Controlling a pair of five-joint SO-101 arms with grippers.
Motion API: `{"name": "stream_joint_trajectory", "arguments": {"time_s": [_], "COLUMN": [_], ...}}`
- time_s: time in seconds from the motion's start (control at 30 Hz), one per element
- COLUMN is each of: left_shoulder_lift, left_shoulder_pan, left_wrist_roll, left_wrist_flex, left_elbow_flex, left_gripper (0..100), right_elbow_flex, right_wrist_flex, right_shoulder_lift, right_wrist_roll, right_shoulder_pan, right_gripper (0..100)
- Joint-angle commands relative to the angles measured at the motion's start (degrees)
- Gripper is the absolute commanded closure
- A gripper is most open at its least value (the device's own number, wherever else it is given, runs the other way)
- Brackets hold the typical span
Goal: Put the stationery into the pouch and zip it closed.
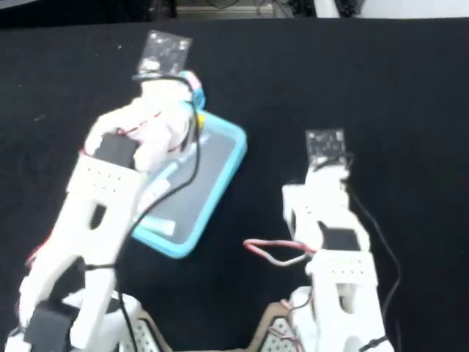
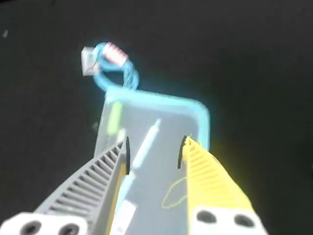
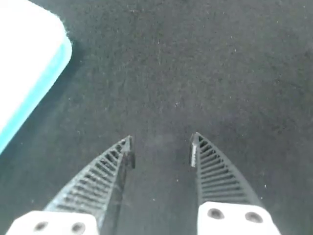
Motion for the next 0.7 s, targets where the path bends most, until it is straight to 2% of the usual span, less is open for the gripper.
{"name": "stream_joint_trajectory", "arguments": {"time_s": [0.0, 0.1, 0.17, 0.3, 0.4, 0.53, 0.67], "left_shoulder_lift": [-6.59, -10.9, -14.59, -24.44, -32.62, -43.78, -55.56], "left_shoulder_pan": [-7.34, -12.88, -16.48, -22.55, -26.42, -31.6, -34.24], "left_wrist_roll": [0.26, 0.26, 0.26, -1.14, -8.09, -13.63, -13.89], "left_wrist_flex": [7.03, 8.7, 8.88, 8.79, 8.62, 8.53, 8.88], "left_elbow_flex": [-0.13, 5.41, 10.33, 21.93, 31.16, 42.51, 51.74], "left_gripper": [88, 98, 95, 95, 95, 95, 95], "right_elbow_flex": [-0.13, -0.13, -0.22, -2.33, -8.04, -12.09, -11.03], "right_wrist_flex": [-1.49, -1.49, -1.49, 1.23, 10.46, 22.07, 24.79], "right_shoulder_lift": [-0.22, -0.22, -0.22, -0.13, 0.13, 0.13, -0.22], "right_wrist_roll": [-0.53, -0.53, -0.53, -0.09, -0.09, 0.53, 5.89], "right_shoulder_pan": [0.53, 0.53, 0.53, 0.62, 0.53, -3.25, -6.95], "right_gripper": [82.8, 92.9, 99.2, 87.2, 78.1, 77.7, 77.9]}}
